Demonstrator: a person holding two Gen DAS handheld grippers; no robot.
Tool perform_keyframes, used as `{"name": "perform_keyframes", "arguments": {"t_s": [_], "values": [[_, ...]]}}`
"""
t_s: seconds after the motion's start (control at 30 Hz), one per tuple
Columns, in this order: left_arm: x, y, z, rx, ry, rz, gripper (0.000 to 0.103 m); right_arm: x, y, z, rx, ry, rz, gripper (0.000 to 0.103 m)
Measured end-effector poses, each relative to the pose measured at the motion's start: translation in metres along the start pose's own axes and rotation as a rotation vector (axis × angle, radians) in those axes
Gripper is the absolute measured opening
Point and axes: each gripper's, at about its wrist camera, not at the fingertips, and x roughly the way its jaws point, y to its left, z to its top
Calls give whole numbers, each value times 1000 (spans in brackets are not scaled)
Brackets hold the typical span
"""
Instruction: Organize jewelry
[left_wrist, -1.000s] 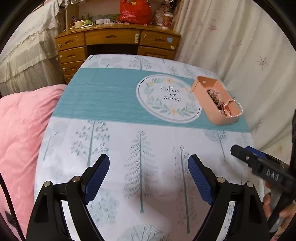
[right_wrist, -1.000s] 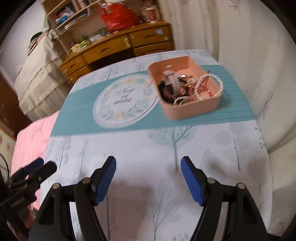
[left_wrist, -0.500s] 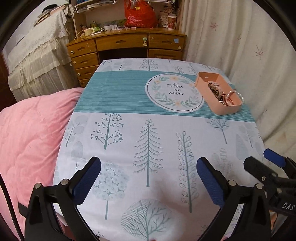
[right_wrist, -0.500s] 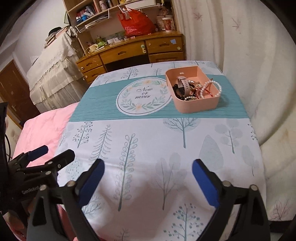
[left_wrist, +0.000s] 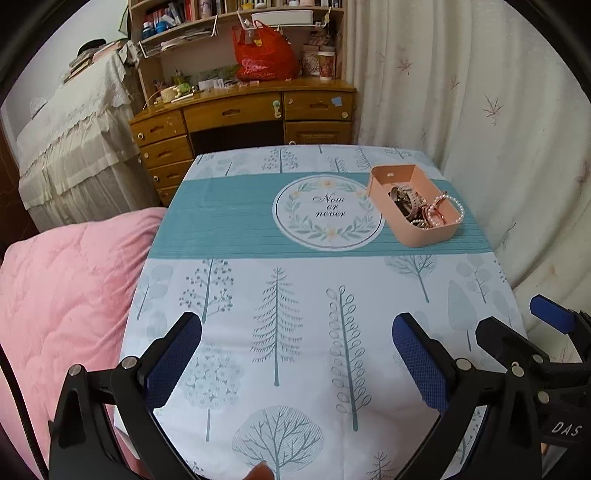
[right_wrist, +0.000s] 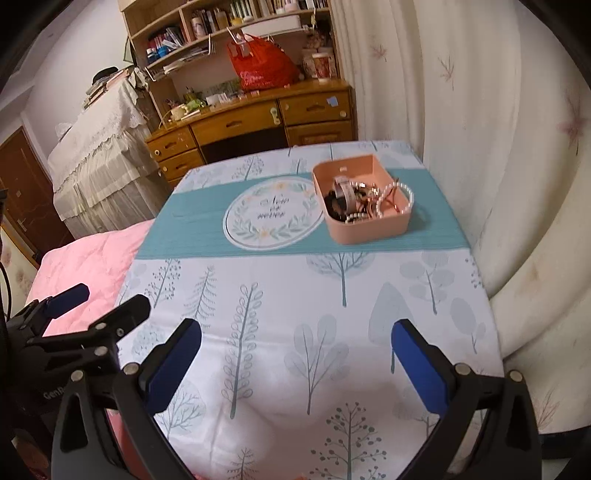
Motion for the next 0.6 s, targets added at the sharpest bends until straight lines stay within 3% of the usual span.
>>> {"name": "perform_keyframes", "arguments": {"t_s": [0.6], "values": [[0,2,10,-11,-6,27,102,-1,6,14,0,-12,-30,103]]}}
